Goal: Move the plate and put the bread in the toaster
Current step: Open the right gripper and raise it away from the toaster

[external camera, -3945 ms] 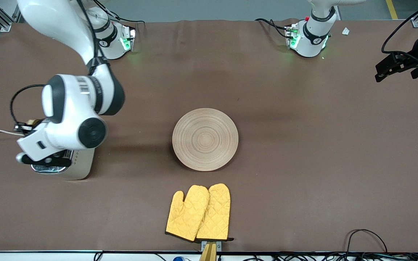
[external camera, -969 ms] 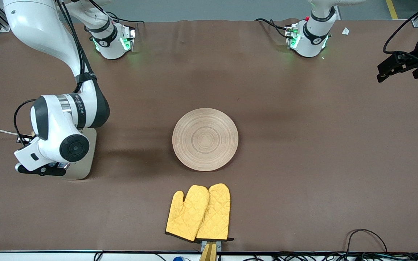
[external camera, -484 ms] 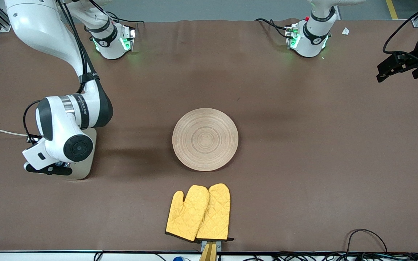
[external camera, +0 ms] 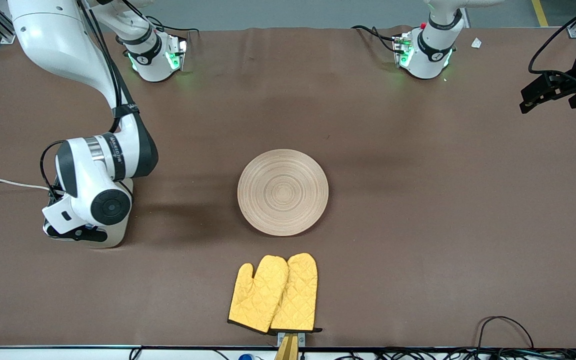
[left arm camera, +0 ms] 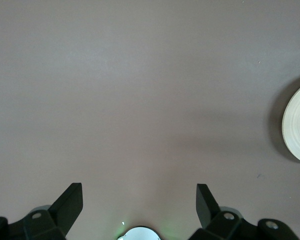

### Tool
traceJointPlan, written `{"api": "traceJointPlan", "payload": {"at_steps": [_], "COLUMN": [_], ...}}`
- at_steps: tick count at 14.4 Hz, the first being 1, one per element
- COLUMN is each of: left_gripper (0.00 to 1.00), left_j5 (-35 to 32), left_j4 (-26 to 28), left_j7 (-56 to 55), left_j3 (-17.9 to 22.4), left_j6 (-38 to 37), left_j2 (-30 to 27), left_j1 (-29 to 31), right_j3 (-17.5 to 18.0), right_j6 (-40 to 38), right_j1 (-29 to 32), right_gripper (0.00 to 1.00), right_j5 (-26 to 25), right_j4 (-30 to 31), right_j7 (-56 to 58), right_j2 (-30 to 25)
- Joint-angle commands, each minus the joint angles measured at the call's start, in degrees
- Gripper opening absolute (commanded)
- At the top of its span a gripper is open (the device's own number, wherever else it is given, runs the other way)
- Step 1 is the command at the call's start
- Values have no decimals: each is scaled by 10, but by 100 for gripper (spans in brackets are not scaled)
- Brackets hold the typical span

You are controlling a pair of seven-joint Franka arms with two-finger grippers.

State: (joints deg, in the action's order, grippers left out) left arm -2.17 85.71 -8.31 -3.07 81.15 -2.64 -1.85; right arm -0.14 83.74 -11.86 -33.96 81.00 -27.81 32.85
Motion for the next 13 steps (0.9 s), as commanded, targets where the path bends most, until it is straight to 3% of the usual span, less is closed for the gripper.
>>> {"api": "traceJointPlan", "payload": {"at_steps": [1, 4, 10, 13], "left_gripper": [100, 100, 100, 100], "left_j5": [7, 7, 7, 4], "left_j4": [-21, -22, -22, -22], "left_j7": [1, 0, 1, 1], "left_j3": [1, 1, 1, 0], "left_j6": [-2, -6, -6, -8], "left_j2": [8, 9, 9, 10], "left_j1": [2, 2, 2, 2], "right_j3": [8, 6, 4, 4], "right_j6": [4, 1, -2, -12], "right_j1": [46, 63, 82, 134], "right_gripper": [100, 100, 100, 100], "right_j5": [107, 200, 268, 341], "right_j4": [-38, -51, -52, -46], "right_j7": [7, 37, 38, 118], "right_j2": [-14, -56, -165, -214]}}
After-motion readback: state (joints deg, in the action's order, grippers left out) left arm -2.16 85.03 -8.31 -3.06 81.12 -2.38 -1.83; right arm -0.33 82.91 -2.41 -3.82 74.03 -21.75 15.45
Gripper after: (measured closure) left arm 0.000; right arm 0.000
